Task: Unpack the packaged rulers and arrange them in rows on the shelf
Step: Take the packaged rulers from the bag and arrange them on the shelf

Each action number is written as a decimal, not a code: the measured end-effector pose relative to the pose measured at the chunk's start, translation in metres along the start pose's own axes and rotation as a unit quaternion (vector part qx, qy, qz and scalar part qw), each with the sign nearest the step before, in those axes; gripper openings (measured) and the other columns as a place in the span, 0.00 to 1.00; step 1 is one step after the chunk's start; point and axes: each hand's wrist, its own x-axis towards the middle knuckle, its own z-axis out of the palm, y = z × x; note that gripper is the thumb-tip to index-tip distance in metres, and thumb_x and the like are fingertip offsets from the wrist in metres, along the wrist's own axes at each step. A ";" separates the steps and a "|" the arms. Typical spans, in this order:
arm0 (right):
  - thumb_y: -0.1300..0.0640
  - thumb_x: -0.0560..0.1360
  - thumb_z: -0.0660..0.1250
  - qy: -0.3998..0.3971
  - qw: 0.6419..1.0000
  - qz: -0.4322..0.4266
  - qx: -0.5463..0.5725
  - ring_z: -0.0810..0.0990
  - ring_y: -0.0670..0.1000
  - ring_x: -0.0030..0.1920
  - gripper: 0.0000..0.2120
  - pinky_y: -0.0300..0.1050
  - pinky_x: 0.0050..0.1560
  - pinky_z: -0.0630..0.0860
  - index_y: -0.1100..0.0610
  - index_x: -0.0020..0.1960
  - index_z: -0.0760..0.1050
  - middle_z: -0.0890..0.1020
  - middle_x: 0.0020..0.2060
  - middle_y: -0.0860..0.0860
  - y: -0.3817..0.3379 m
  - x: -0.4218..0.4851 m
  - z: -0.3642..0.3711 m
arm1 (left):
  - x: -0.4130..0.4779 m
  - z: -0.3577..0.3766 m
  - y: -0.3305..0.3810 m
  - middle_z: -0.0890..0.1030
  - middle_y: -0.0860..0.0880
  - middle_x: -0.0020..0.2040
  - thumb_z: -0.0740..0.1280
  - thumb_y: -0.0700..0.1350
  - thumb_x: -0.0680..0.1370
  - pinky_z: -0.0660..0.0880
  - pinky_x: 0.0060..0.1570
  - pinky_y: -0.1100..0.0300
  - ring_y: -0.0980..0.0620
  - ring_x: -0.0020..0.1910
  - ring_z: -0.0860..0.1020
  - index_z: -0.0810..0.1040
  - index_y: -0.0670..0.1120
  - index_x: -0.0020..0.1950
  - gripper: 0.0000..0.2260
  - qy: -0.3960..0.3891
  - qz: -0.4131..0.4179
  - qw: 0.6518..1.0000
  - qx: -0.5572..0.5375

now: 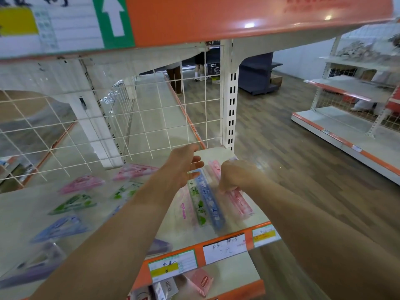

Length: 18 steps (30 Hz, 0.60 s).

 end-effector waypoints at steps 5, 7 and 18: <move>0.57 0.72 0.69 0.001 1.000 -0.002 -0.017 0.75 0.53 0.39 0.15 0.43 0.37 0.71 0.58 0.36 0.63 0.71 0.31 0.49 0.002 0.002 0.000 | 0.005 0.000 -0.003 0.76 0.43 0.50 0.64 0.44 0.78 0.74 0.52 0.50 0.47 0.48 0.78 0.73 0.45 0.47 0.03 -0.002 -0.009 1.000 0.001; 0.56 0.72 0.69 0.005 1.000 -0.006 -0.023 0.73 0.53 0.41 0.14 0.44 0.39 0.70 0.58 0.37 0.64 0.69 0.32 0.49 0.001 0.002 0.000 | 0.005 0.001 -0.004 0.76 0.44 0.49 0.64 0.43 0.78 0.74 0.51 0.50 0.47 0.47 0.78 0.74 0.45 0.46 0.03 -0.004 -0.010 1.000 0.002; 0.64 0.73 0.64 0.033 0.999 -0.023 0.026 0.72 0.51 0.31 0.12 0.41 0.31 0.71 0.59 0.35 0.63 0.70 0.30 0.51 0.008 -0.005 -0.009 | 0.006 0.007 -0.005 0.74 0.39 0.55 0.62 0.46 0.80 0.71 0.54 0.50 0.43 0.53 0.73 0.70 0.38 0.64 0.16 -0.050 -0.061 0.997 -0.010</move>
